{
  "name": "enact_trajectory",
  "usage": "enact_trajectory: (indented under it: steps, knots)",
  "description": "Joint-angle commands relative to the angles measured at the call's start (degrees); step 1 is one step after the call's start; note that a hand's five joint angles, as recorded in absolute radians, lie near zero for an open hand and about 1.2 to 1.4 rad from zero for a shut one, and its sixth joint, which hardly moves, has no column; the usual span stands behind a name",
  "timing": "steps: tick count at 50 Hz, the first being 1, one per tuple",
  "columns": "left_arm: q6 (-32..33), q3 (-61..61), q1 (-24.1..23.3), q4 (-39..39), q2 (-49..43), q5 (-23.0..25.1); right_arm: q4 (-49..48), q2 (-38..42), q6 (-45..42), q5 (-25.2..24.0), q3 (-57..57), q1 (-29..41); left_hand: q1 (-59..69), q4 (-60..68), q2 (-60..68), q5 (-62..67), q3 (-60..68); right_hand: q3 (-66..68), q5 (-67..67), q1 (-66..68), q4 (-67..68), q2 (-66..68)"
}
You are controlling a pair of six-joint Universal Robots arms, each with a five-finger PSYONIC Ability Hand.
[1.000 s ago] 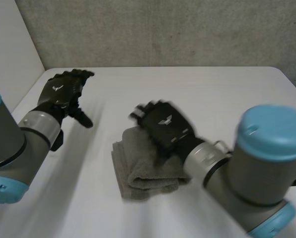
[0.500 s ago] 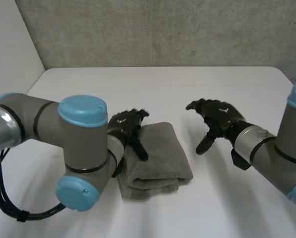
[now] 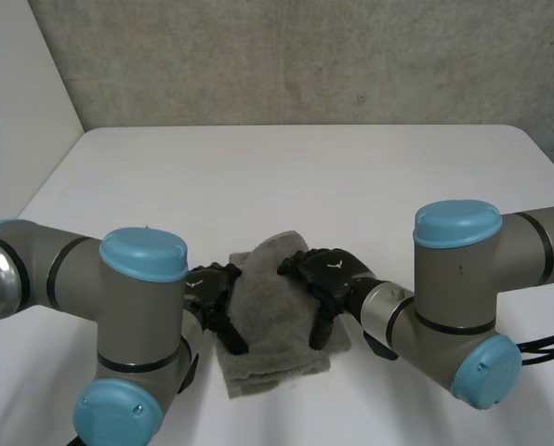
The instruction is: Fold the towel.
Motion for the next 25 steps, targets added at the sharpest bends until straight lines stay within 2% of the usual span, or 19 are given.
enact_trajectory:
  steps: [1, 5, 10, 12, 15, 17, 18, 20, 25]
  knots:
    - [0.6, -0.3, 0.9, -0.1, 1.4, 0.0, 0.3, -1.6, -1.6, 0.9, -0.8, -0.3, 0.6, 0.5, 0.7, -1.1, 0.6, -4.1, -3.6, -3.4, -5.2, -4.6]
    - [1.9, 0.1, 2.0, -0.1, 5.0, 0.0, 0.3, -5.3, -1.5, 0.9, -0.8, -0.6, 0.6, 0.5, 0.7, -1.1, 0.6, -4.1, -3.6, -3.4, -5.2, -4.6]
    - [7.0, 3.2, 4.5, -0.6, 12.7, 0.2, 0.2, -11.7, -1.0, 1.2, -1.3, -0.9, 0.6, 0.5, 0.7, -1.1, 0.6, -4.1, -3.6, -3.4, -5.2, -4.6]
    - [8.3, 4.2, 5.0, -0.7, 14.9, 0.2, 0.0, -17.3, -0.7, 3.4, -1.6, -1.5, 0.6, 0.5, 0.7, -1.1, 0.6, -4.1, -3.6, -3.4, -5.2, -4.6]
    - [11.2, 6.7, 5.6, -1.6, 18.7, 0.2, -0.3, -19.8, -0.7, 5.8, -2.0, -2.5, 0.6, 0.5, 0.7, -1.1, 0.6, -4.1, -3.6, -3.4, -5.2, -4.6]
    - [12.9, 8.5, 5.9, -2.6, 20.4, 0.6, 0.0, -23.7, -0.7, 10.6, -3.5, -5.4, 0.6, 0.5, 0.7, -1.1, 0.6, -4.1, -3.6, -3.4, -5.2, -4.6]
    - [14.7, 10.3, 6.3, -3.9, 22.1, 0.9, 0.0, -23.7, -0.7, 10.7, -3.5, -5.4, 0.6, 0.5, 0.7, -1.1, 0.6, -4.1, -3.6, -3.4, -5.2, -4.6]
    - [15.8, 12.1, 7.0, -5.3, 23.7, 0.9, 0.8, -25.7, -0.8, 14.2, -5.3, -6.7, 0.6, 0.5, 0.7, -1.1, 0.6, -4.1, -3.6, -3.4, -5.2, -4.6]
    - [16.4, 15.4, 11.2, -9.9, 28.9, 1.5, 5.6, -27.1, -1.2, 16.3, -7.4, -7.4, 0.6, 0.5, 0.7, -1.1, 0.6, -4.1, -3.6, -3.4, -5.2, -4.6]
